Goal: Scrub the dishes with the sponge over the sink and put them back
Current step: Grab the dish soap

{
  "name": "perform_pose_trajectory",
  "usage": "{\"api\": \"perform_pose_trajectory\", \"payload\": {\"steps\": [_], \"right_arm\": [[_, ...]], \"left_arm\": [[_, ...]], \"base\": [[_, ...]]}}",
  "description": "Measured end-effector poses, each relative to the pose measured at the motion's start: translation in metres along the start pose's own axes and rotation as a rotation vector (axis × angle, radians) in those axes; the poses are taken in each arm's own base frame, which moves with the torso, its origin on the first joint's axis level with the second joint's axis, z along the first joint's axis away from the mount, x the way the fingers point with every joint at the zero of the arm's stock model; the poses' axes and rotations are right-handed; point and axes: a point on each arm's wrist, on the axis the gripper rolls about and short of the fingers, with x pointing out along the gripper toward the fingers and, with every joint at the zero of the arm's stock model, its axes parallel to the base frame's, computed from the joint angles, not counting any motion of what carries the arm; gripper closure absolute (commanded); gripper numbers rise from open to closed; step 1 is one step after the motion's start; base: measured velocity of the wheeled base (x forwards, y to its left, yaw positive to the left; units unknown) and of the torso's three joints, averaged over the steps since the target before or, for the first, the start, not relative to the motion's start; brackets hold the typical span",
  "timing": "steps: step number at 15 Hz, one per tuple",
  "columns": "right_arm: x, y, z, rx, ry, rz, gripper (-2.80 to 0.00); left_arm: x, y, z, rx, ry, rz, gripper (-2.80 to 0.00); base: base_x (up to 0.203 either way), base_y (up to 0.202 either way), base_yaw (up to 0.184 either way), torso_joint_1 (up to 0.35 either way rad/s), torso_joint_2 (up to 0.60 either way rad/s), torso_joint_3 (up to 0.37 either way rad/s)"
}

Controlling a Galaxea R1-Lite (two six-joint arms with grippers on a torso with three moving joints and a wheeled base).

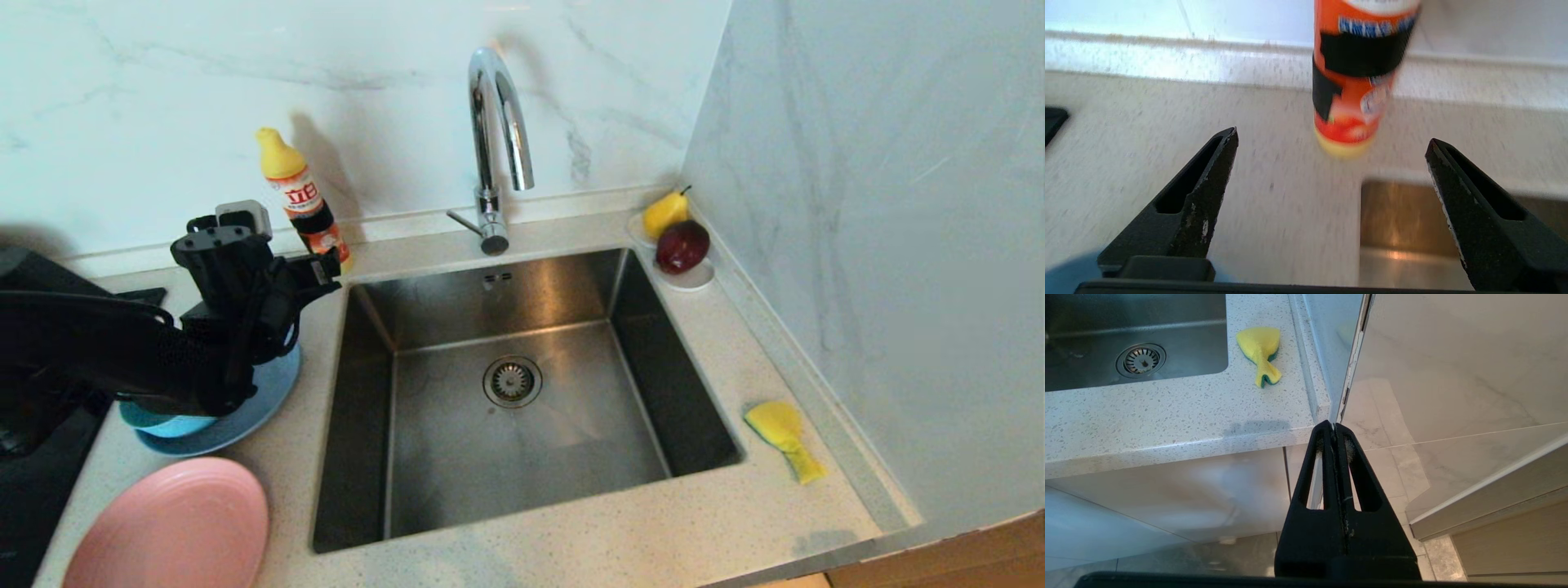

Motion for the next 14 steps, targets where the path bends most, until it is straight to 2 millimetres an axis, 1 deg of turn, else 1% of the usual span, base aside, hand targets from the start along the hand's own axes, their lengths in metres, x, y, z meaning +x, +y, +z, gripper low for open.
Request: {"api": "perform_pose_trajectory", "payload": {"steps": [3, 8, 11, 14], "right_arm": [[0.0, 0.0, 0.0, 0.0, 0.0, 0.0, 0.0], [0.0, 0.0, 0.0, 0.0, -0.001, 0.0, 0.0], [0.0, 0.0, 0.0, 0.0, 0.0, 0.0, 0.0], [0.0, 0.0, 0.0, 0.0, 0.0, 0.0, 0.0]], "left_arm": [[0.016, -0.004, -0.003, -0.007, -0.025, 0.027, -2.8], [0.039, -0.011, -0.012, -0.019, -0.056, 0.04, -2.8], [0.053, -0.015, -0.013, -0.03, -0.093, 0.063, -2.8], [0.063, -0.018, -0.017, -0.029, -0.102, 0.065, -2.8]], "base": [[0.0, 0.0, 0.0, 0.0, 0.0, 0.0], [0.0, 0.0, 0.0, 0.0, 0.0, 0.0], [0.0, 0.0, 0.0, 0.0, 0.0, 0.0], [0.0, 0.0, 0.0, 0.0, 0.0, 0.0]]}}
